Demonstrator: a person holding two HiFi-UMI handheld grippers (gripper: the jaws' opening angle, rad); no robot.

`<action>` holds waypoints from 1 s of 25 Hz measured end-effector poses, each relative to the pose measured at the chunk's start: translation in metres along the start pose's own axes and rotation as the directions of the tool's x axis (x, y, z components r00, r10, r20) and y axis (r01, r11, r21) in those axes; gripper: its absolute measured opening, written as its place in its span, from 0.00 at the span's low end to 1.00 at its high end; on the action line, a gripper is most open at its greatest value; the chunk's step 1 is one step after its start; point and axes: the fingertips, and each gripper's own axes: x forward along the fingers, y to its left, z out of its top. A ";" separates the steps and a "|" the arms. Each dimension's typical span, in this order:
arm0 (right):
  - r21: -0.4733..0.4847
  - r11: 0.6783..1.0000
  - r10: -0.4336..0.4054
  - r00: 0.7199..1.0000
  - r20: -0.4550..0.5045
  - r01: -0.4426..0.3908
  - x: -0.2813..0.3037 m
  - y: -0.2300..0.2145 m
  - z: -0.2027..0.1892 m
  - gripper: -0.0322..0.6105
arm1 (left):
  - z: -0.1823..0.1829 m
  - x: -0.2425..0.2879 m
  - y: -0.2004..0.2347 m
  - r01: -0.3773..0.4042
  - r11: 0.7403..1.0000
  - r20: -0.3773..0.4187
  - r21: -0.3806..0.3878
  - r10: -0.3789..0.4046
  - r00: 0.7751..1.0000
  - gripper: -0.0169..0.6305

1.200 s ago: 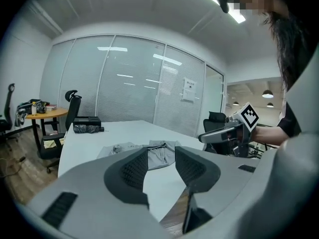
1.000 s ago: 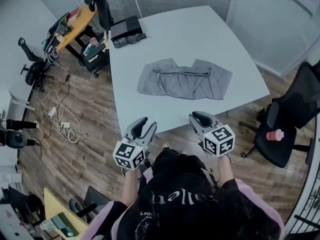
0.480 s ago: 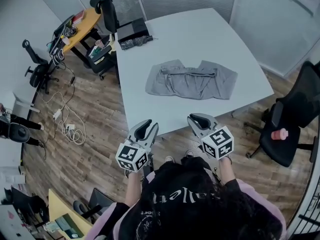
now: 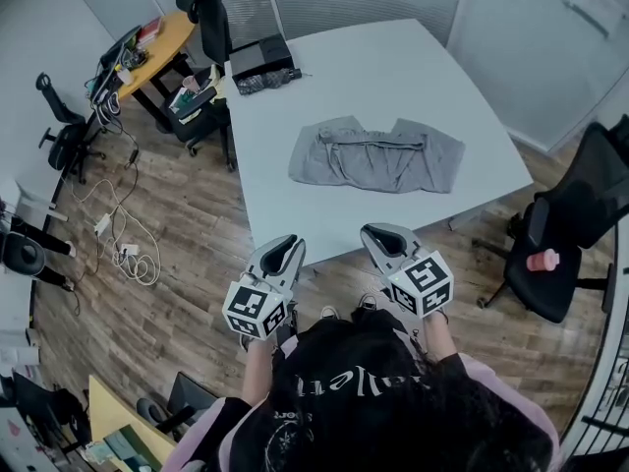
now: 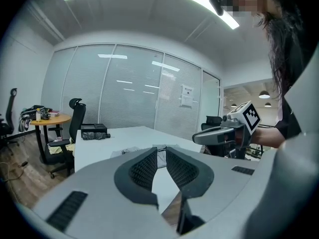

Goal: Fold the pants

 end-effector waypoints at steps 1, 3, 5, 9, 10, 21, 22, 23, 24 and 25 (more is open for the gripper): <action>-0.002 1.000 -0.001 1.000 0.003 0.001 0.001 0.002 0.001 0.10 | 0.000 -0.001 0.000 0.005 1.000 0.002 0.003 -0.005 1.000 0.14; -0.009 1.000 -0.003 1.000 0.011 0.003 0.002 0.006 0.002 0.10 | 0.001 -0.003 0.001 0.014 1.000 0.005 0.006 -0.014 1.000 0.13; -0.016 1.000 -0.005 1.000 0.016 0.006 0.005 0.008 0.004 0.10 | 0.001 -0.004 0.003 0.021 1.000 0.007 0.004 -0.021 1.000 0.12; -0.019 1.000 -0.012 1.000 0.018 0.013 0.008 0.012 0.005 0.10 | 0.002 -0.007 0.007 0.031 0.999 0.007 0.007 -0.031 0.999 0.12; -0.020 1.000 -0.014 1.000 0.018 0.015 0.009 0.013 0.005 0.10 | 0.002 -0.008 0.008 0.035 0.999 0.008 0.007 -0.035 0.999 0.12; -0.029 0.999 -0.018 1.000 0.012 0.018 0.015 0.019 0.006 0.10 | 0.005 -0.014 0.011 0.053 0.998 0.018 0.020 -0.053 0.998 0.12; -0.030 0.999 -0.019 1.000 0.010 0.019 0.016 0.020 0.006 0.10 | 0.005 -0.014 0.012 0.052 0.998 0.016 0.023 -0.053 0.998 0.12; -0.030 0.999 -0.020 1.000 0.008 0.020 0.016 0.020 0.005 0.10 | 0.005 -0.015 0.013 0.053 0.998 0.016 0.026 -0.053 0.998 0.12; -0.031 0.999 -0.021 1.000 0.006 0.021 0.017 0.020 0.005 0.10 | 0.005 -0.015 0.013 0.054 0.998 0.016 0.027 -0.055 0.998 0.12; -0.031 0.999 -0.021 1.000 0.006 0.022 0.018 0.020 0.004 0.10 | 0.004 -0.015 0.013 0.056 0.998 0.017 0.028 -0.057 0.998 0.12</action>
